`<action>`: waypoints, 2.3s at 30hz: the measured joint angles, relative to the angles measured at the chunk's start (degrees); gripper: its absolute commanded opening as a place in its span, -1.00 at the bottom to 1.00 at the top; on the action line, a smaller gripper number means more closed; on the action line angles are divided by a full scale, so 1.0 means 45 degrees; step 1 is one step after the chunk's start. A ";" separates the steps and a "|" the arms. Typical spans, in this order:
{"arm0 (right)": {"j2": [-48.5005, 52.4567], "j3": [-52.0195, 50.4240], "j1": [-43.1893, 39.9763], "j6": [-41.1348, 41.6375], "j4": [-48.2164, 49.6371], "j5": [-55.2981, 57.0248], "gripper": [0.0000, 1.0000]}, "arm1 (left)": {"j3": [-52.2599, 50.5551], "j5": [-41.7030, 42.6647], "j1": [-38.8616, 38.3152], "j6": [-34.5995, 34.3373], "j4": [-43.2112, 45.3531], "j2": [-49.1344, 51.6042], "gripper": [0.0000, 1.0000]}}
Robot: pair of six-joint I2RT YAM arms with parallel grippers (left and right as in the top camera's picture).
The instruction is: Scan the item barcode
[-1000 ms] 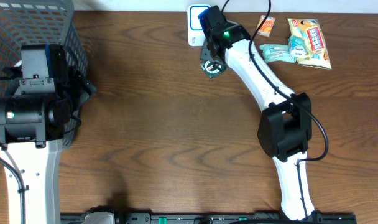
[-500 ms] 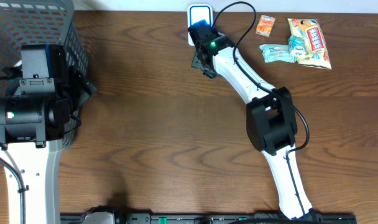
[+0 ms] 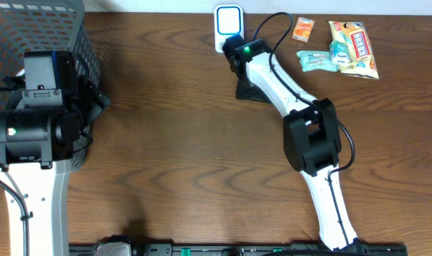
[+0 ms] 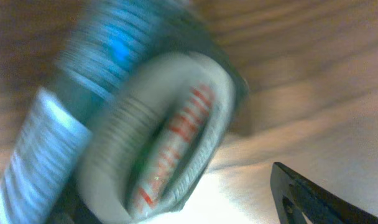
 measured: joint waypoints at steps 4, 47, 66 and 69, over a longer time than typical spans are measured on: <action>-0.0165 -0.0005 -0.0141 -0.0335 -0.0894 0.0826 0.53 | 0.0000 -0.0005 0.0000 -0.0005 -0.0005 0.0000 0.95; -0.0272 0.0005 -0.0257 -0.0724 0.1511 -0.1598 -0.98 | 0.0000 0.0000 0.0000 0.0000 -0.0005 0.0000 0.95; -0.1588 -0.0068 -0.1579 -0.1583 -0.2288 0.1180 -0.98 | 0.0000 0.0000 0.0000 0.0000 0.0000 0.0000 0.95; -0.2050 -0.0058 -0.1617 -0.2152 -0.1350 0.0398 -0.95 | 0.0000 0.0000 0.0000 0.0000 0.0000 0.0000 0.95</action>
